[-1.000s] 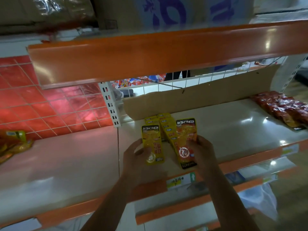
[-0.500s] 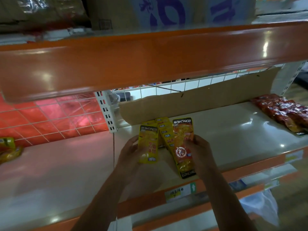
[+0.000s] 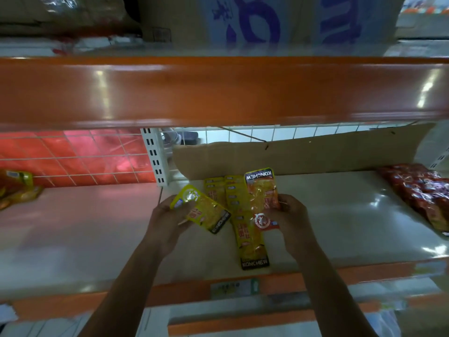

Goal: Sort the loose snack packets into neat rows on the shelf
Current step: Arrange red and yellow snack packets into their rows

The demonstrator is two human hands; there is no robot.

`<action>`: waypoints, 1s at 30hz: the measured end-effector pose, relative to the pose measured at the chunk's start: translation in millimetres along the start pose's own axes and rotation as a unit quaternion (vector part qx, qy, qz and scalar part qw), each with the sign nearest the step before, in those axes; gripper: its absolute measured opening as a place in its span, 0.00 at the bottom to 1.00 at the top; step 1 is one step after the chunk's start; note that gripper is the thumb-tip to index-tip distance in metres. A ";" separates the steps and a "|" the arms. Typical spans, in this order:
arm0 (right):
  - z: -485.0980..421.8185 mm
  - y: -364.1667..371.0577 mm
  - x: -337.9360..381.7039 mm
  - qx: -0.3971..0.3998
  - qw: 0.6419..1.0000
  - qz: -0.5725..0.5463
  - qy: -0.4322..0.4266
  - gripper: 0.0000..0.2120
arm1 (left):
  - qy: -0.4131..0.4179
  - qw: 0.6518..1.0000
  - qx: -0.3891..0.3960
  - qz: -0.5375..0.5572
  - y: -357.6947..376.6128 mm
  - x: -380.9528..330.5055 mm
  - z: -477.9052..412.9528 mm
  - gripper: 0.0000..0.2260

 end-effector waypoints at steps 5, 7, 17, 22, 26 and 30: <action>-0.7 -10.4 3.2 0.011 1.000 -0.017 -0.012 0.13 | 0.012 0.997 -0.065 -0.033 -3.0 1.8 -10.1 0.03; -3.2 -13.8 2.1 -0.009 0.999 -0.030 -0.007 0.12 | 0.018 0.991 -0.076 -0.105 -0.8 2.4 -15.6 0.05; -9.5 -25.1 1.7 -0.060 0.998 -0.031 -0.019 0.11 | 0.005 0.978 -0.056 -0.200 23.0 26.2 -31.5 0.11; -10.5 -26.3 1.4 -0.066 0.997 -0.042 -0.016 0.09 | 0.043 0.928 -0.070 -0.364 28.6 20.8 -36.8 0.11; -10.0 -24.3 4.6 -0.066 0.996 -0.051 -0.016 0.08 | 0.053 0.906 -0.034 -0.418 29.6 20.6 -41.2 0.09; -8.0 -21.0 6.6 -0.052 0.997 -0.058 -0.016 0.05 | 0.037 0.873 -0.011 -0.486 28.1 26.0 -50.7 0.06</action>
Point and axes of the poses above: each hand's wrist, its own z-axis away from the middle knuckle, its own y-axis out of the palm, x = y × z, the point moved 5 cm from there along -z, towards the middle knuckle, and after that the axes turned 1 degree about y, right-handed, at the moved point
